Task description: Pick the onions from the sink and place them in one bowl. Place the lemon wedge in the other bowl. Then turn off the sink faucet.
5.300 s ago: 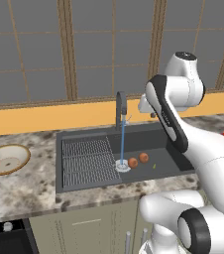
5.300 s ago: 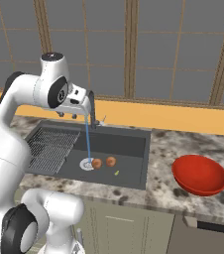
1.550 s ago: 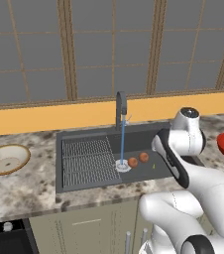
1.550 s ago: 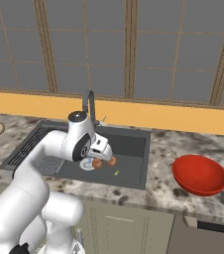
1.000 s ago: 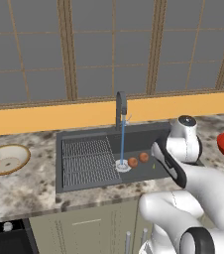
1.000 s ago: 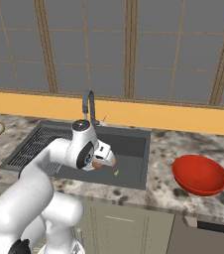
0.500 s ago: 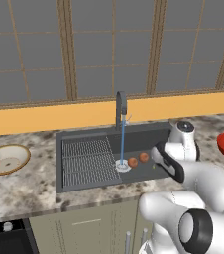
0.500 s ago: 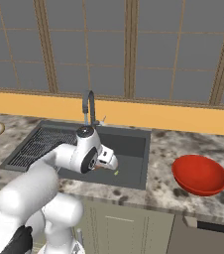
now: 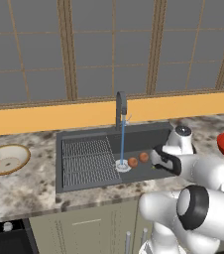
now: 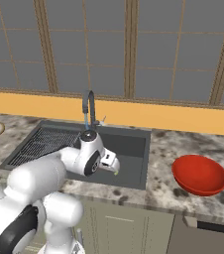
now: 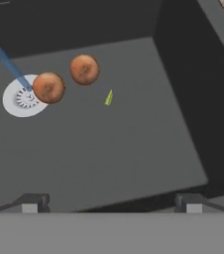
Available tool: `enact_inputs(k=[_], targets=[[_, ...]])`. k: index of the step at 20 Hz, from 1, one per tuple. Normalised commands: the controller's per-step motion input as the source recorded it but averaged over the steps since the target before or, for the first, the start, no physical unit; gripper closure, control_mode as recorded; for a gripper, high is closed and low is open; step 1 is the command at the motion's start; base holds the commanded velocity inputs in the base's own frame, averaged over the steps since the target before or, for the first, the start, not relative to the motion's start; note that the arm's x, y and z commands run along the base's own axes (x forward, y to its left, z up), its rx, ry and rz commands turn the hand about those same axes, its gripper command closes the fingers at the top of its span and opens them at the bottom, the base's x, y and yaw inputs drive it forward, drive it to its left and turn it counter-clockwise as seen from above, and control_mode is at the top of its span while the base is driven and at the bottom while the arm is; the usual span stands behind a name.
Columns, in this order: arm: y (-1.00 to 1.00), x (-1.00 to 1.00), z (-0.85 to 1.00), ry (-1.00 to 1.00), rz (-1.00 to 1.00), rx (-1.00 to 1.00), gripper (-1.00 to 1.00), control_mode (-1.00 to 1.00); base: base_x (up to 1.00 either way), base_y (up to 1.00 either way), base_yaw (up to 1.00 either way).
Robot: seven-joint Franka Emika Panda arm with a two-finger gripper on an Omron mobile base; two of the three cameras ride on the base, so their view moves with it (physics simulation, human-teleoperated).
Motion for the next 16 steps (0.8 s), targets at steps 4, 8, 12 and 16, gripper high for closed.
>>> enact_inputs(k=[4,8,12,16], targets=[[-0.06,0.19,-0.28,0.00,0.00,0.00,-1.00,-1.00,0.00,0.00,0.00],[0.00,0.22,-0.29,0.00,0.00,0.00,-1.00,-1.00,0.00,0.00,0.00],[0.00,0.19,-0.25,0.00,0.00,0.00,-1.00,-1.00,0.00,0.00,0.00],[0.00,0.20,-0.24,0.00,0.00,0.00,-1.00,-1.00,0.00,0.00,0.00]])
